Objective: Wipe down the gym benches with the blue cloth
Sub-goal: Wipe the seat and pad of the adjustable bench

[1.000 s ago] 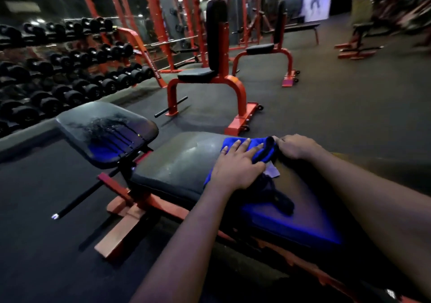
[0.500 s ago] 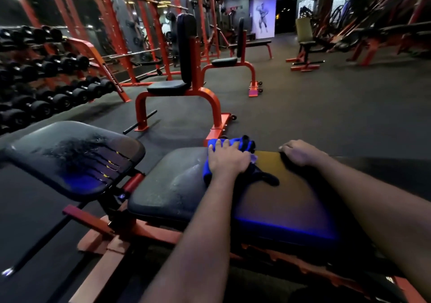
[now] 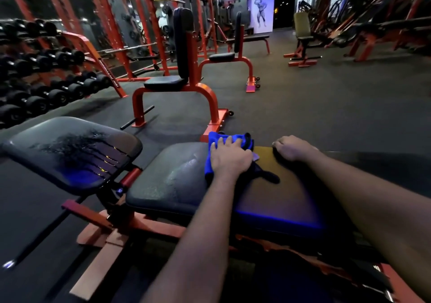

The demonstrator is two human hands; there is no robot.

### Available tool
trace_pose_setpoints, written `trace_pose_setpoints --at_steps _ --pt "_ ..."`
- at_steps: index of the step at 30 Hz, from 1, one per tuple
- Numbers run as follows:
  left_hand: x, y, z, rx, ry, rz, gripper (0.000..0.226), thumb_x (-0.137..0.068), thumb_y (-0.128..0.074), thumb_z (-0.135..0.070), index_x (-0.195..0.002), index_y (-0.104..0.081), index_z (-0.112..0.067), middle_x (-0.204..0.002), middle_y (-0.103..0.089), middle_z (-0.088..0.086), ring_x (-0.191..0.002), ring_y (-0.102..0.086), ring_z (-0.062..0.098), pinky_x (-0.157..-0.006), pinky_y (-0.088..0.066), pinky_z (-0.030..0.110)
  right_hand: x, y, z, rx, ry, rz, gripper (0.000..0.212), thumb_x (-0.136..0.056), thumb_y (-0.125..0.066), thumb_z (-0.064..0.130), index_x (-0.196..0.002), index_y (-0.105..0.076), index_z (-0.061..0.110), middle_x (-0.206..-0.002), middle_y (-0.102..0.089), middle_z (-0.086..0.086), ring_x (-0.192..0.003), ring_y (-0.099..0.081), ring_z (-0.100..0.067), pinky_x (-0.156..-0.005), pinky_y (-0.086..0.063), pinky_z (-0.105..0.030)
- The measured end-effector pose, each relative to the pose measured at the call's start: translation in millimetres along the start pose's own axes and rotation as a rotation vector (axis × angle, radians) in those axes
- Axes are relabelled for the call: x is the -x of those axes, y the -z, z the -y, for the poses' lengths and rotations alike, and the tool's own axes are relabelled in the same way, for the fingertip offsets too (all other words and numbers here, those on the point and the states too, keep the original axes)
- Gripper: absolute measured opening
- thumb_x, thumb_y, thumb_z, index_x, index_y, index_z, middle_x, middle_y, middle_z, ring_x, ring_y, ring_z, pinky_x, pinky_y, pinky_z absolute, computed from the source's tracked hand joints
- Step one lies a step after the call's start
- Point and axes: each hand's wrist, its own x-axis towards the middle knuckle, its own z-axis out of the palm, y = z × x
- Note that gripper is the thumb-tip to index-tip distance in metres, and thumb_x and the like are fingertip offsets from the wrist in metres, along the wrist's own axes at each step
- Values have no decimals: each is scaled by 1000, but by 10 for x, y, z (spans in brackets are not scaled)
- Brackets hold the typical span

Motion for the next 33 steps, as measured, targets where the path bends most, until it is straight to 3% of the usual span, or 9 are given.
trace_pose_setpoints --at_steps 3,7,10,15,21,26,28,31,33 --pt "-62 200 353 63 -149 117 56 -98 -46 -30 -152 -32 -20 -161 -23 1 -149 -15 18 -118 -9 29 13 36 -7 11 17 6 54 -97 -28 46 -128 -60 15 -142 -52 -15 -126 -51 -34 -103 -42 -42" --pt "-184 267 861 37 84 5 54 -97 -47 -30 -149 -37 -20 -159 -30 2 -147 -19 20 -118 -13 30 -8 20 -15 42 38 -1 50 -99 -28 43 -122 -63 15 -138 -55 -15 -123 -53 -34 -99 -42 -41" --pt "-138 77 568 -23 211 -57 57 -95 -40 -37 -150 -36 -21 -160 -25 2 -148 -17 24 -120 -10 39 -37 -1 -26 55 57 15 52 -96 -27 45 -120 -64 16 -137 -56 -14 -122 -54 -33 -99 -43 -41" --pt "-57 252 593 133 -102 94 56 -97 -49 -23 -151 -33 -26 -161 -23 -4 -148 -19 14 -116 -11 24 -23 22 -43 79 83 11 53 -95 -26 46 -122 -62 18 -139 -54 -13 -124 -53 -34 -102 -43 -43" --pt "-84 112 458 14 259 -72 56 -94 -46 -35 -149 -40 -22 -158 -30 2 -147 -21 21 -119 -15 38 -10 12 -8 71 78 31 49 -101 -27 40 -127 -59 13 -142 -51 -15 -127 -50 -33 -100 -40 -40" --pt "121 206 392 147 -75 40 54 -96 -49 -22 -149 -39 -26 -159 -28 -5 -146 -23 13 -114 -13 21 -63 86 73 18 29 87 50 -102 -27 35 -127 -57 4 -141 -50 -21 -127 -50 -34 -102 -41 -37" --pt "92 328 651 217 4 99 54 -95 -53 -19 -147 -41 -28 -157 -33 -2 -144 -29 15 -110 -20 19 -75 111 179 11 32 136 51 -104 -26 34 -132 -54 1 -144 -47 -23 -130 -48 -35 -103 -39 -34" --pt "-1 305 807 226 293 -41 57 -83 -57 -36 -140 -52 -32 -151 -42 3 -136 -40 23 -111 -32 32 -17 57 297 27 99 130 55 -104 -27 43 -137 -54 8 -147 -46 -20 -133 -45 -35 -107 -37 -37" --pt "-40 189 619 80 349 -117 54 -85 -55 -38 -138 -54 -25 -148 -44 6 -137 -38 26 -113 -30 39 25 -2 315 65 105 65 55 -103 -27 45 -136 -54 11 -146 -47 -19 -133 -46 -35 -106 -37 -39"
